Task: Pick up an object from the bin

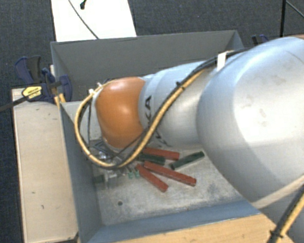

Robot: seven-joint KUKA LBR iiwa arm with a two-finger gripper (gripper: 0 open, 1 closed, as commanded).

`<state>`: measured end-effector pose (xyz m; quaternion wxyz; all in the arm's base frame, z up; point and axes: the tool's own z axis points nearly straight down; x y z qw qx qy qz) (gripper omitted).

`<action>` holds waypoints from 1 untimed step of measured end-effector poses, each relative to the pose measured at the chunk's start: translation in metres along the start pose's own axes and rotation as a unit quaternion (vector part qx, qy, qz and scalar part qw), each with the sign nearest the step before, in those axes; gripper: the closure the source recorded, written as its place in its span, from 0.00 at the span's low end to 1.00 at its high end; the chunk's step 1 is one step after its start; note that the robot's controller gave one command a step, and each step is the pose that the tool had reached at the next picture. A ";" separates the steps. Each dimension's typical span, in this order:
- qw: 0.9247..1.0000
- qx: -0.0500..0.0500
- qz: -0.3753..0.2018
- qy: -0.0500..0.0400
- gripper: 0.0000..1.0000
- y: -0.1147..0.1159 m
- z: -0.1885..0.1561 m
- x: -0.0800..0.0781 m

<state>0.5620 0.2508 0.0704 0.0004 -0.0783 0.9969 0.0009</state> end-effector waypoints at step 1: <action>1.000 -0.001 0.003 -0.003 1.00 0.000 -0.045 -0.002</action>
Offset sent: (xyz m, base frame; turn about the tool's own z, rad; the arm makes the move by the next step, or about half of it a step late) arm -0.0002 -0.0001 0.0413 0.0000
